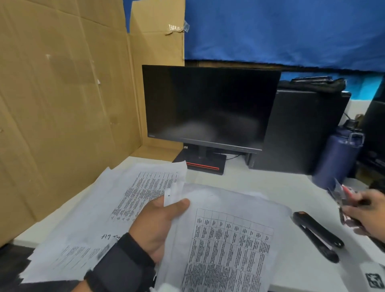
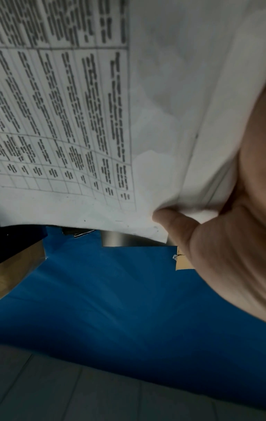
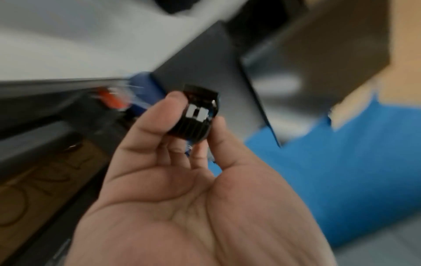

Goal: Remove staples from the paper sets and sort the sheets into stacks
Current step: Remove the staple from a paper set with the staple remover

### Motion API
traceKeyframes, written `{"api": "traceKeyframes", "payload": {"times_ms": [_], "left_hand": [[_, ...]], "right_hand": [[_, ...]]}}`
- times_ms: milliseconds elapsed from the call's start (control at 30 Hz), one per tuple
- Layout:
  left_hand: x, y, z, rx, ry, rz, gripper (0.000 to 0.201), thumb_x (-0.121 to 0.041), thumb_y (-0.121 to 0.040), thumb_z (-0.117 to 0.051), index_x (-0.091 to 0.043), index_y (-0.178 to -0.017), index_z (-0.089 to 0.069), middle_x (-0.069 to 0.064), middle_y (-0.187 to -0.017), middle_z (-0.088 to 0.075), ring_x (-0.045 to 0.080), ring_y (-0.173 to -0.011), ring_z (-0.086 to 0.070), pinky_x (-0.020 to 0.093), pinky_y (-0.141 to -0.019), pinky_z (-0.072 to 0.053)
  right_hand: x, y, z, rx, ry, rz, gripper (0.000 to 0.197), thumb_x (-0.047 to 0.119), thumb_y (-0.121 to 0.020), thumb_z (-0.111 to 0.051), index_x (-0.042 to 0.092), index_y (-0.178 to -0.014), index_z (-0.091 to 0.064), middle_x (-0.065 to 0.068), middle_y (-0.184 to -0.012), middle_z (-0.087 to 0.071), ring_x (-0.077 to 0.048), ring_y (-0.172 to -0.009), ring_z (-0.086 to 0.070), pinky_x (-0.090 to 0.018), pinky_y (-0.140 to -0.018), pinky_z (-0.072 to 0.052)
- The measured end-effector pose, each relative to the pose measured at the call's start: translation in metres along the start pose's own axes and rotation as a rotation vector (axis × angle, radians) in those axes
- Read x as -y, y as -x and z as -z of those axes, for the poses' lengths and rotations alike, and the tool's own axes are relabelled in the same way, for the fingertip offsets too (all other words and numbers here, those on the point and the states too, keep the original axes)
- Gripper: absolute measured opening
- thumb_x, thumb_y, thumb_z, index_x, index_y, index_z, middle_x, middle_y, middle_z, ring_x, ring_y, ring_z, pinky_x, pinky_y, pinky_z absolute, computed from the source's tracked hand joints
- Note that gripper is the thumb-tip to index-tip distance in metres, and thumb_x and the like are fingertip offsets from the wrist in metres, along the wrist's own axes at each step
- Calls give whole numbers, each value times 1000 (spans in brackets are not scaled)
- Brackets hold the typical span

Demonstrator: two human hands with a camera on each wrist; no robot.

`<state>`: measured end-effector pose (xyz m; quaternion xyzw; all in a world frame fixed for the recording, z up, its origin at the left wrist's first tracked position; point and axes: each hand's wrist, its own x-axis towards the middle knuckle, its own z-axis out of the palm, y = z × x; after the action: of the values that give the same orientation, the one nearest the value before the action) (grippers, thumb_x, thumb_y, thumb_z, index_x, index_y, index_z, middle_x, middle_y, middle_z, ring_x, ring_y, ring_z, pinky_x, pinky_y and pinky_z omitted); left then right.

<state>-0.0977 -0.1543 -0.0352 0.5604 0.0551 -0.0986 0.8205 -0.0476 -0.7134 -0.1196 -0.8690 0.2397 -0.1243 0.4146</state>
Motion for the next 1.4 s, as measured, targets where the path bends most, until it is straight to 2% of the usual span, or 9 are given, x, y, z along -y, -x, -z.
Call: {"api": "traceKeyframes", "payload": {"times_ms": [100,267,500,667,833,1133,1233,1333,1400], "left_hand": [[1,2,-6,19,16,-6,30,-4,-93,-62,2,-121,-70,33,-117,-71,53,-109,-68,71,-101,-47],[2,10,-25,135,15,16,34,-6,-89,-63,2,-122,-68,32,-114,-72,52,-108,-68,63,-95,-54],[9,25,-30,337,-149,-96,34,-6,-71,-77,-10,-105,-79,27,-111,-75,37,-96,-74,44,-86,-61],[15,24,-35,332,-144,-48,53,-8,-66,-82,-14,-118,-75,27,-114,-74,47,-105,-71,54,-93,-58],[26,13,-47,172,-142,-43,26,-5,-78,-80,1,-103,-76,29,-101,-76,41,-88,-75,47,-82,-62],[17,-28,-59,8,162,-29,31,2,-98,-56,-2,-127,-67,23,-121,-73,40,-110,-72,54,-100,-54],[28,-20,-59,-1,-278,-81,47,0,-97,-62,-16,-139,-53,3,-118,-74,16,-97,-75,24,-84,-58],[46,-10,-44,153,-1096,-188,95,-28,-95,-69,-38,-161,-1,-9,-162,-20,13,-138,-48,23,-114,-39],[46,-6,-33,208,-1476,-324,85,-45,-98,-60,-34,-163,-7,-12,-168,4,16,-156,-16,27,-125,-19]], "right_hand": [[100,106,-6,-58,-259,173,23,24,-89,-75,39,-102,-63,-9,-90,-74,-19,-61,-74,-46,-67,-61],[225,261,-55,284,-117,550,21,24,-79,-75,32,-98,-72,9,-88,-76,-10,-78,-71,-29,-72,-56],[209,267,-100,145,45,626,22,46,-82,-70,40,-101,-61,24,-95,-61,6,-94,-57,-11,-76,-47],[205,268,-107,112,104,679,22,45,-82,-71,41,-101,-60,23,-94,-59,4,-90,-55,-7,-72,-43],[198,259,-118,99,110,675,21,44,-85,-69,41,-105,-61,24,-95,-57,5,-91,-54,-7,-75,-42],[191,233,-98,11,117,710,23,34,-89,-67,40,-109,-59,22,-102,-57,2,-95,-56,-11,-79,-44],[177,223,-96,261,377,709,16,31,-95,-58,39,-105,-50,19,-104,-50,-1,-93,-52,-17,-82,-43],[158,218,-99,597,575,634,12,30,-98,-50,39,-98,-43,18,-108,-42,0,-93,-50,-14,-79,-39],[149,215,-98,694,665,633,10,32,-98,-48,39,-96,-41,17,-109,-42,-3,-95,-52,-15,-79,-39]]}}
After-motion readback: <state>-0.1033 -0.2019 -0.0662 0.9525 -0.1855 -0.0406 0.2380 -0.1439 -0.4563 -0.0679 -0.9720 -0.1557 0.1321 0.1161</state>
